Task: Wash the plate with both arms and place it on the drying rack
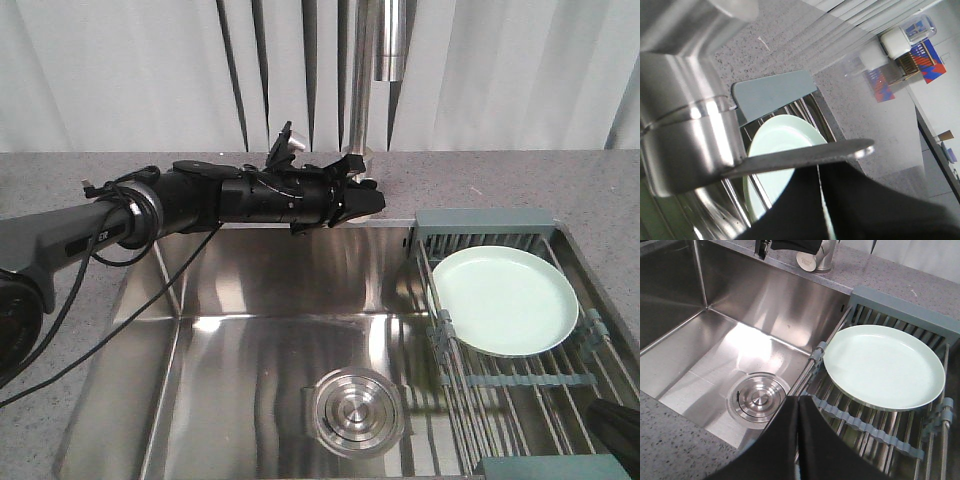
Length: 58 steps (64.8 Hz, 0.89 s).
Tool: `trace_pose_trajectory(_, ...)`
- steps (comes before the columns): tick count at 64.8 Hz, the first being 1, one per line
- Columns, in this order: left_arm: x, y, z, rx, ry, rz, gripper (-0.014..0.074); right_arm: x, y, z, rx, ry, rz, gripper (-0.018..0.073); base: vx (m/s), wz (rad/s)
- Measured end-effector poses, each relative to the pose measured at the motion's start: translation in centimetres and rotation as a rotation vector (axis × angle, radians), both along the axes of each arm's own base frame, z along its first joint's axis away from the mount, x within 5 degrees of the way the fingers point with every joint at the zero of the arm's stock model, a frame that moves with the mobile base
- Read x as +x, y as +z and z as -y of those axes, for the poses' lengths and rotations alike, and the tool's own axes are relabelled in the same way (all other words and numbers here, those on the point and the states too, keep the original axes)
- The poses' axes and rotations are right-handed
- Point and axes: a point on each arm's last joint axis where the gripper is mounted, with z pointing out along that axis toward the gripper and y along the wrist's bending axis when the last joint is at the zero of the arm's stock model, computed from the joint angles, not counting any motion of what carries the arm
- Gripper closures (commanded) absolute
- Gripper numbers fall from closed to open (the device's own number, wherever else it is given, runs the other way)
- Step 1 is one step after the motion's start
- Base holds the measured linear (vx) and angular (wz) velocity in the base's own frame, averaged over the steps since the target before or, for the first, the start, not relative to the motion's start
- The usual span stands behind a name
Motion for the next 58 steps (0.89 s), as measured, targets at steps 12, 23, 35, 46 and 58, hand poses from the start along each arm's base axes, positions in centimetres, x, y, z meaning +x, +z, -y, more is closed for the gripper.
trace_pose_trajectory(12, 0.6, 1.0, 0.2, -0.009, 0.009, 0.038, 0.0603, 0.0, 0.0, 0.0, 0.000, 0.000, 0.000, 0.0564, 0.00, 0.00)
trace_pose_trajectory(23, 0.9, 1.3, 0.3, -0.007, 0.027, 0.052, 0.0603, 0.0, 0.0, 0.0, 0.000, 0.000, 0.000, 0.0564, 0.00, 0.00)
trace_pose_trajectory(35, 0.9, 1.3, 0.4, -0.014, 0.022, 0.051, 0.0603, 0.0, 0.0, 0.0, 0.000, 0.000, 0.000, 0.0564, 0.00, 0.00)
trace_pose_trajectory(46, 0.7, 1.8, 0.2, -0.043, -0.010, 0.050, 0.0603, 0.0, 0.0, 0.0, -0.001, 0.000, 0.000, 0.0564, 0.00, 0.00)
trace_pose_trajectory(58, -0.8, 4.7, -0.1, -0.044, -0.110, 0.062, 0.0603, 0.0, 0.0, 0.0, -0.001, 0.000, 0.000, 0.0564, 0.00, 0.00)
